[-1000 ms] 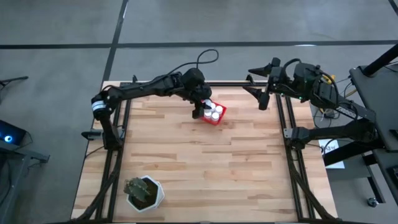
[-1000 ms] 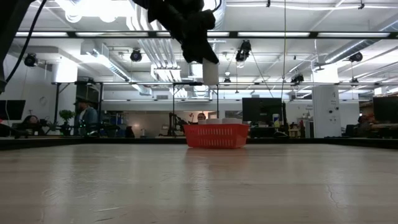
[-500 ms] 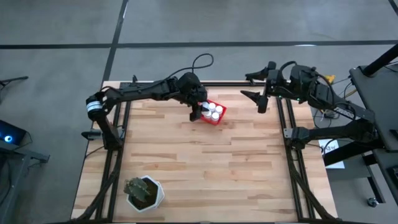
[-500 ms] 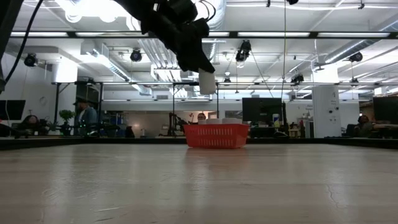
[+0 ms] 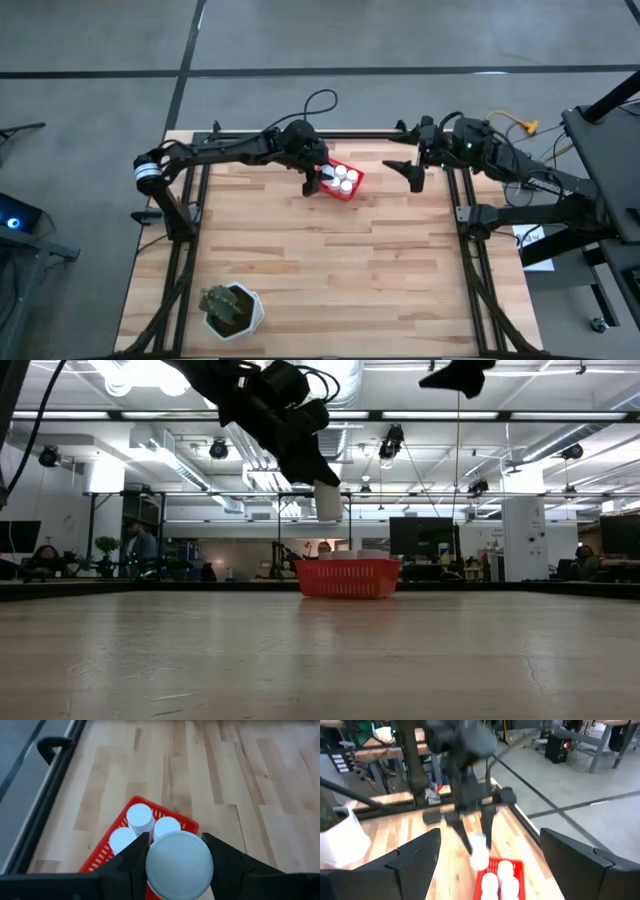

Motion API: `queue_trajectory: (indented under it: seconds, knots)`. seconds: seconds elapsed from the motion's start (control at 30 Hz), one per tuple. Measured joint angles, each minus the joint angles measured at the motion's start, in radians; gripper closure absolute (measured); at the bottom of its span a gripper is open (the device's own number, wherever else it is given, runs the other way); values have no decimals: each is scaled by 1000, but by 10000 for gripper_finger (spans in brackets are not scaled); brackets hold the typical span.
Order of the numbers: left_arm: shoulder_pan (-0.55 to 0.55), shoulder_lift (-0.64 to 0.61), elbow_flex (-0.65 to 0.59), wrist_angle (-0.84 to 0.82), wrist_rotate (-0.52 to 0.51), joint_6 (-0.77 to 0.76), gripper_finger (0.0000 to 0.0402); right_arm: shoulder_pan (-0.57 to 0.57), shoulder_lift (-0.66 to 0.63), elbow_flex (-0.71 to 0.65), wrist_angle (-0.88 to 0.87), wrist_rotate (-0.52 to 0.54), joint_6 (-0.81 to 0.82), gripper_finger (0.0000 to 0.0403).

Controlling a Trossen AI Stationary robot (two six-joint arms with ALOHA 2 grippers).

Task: Pick and place pill bottles into a basket
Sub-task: Put the white pill bottle into the red bin

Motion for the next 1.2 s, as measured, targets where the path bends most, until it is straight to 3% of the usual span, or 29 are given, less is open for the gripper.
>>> queue_trajectory:
  seconds: [0.1,0.3,0.5,0.9,1.2]
  knots:
    - [4,-15,0,3,0,7,261,1,-53,-100,76,-3,5,76]
    - [27,-25,-13,19,13,2,261,0,-252,-372,393,-36,98,76]
    - [32,-24,-13,37,41,1,261,3,-387,-584,393,-123,169,76]
    - [33,-23,-19,46,49,7,261,3,-497,-700,340,-134,126,76]
    - [37,-27,-105,88,55,1,261,3,-545,-754,395,-170,41,76]
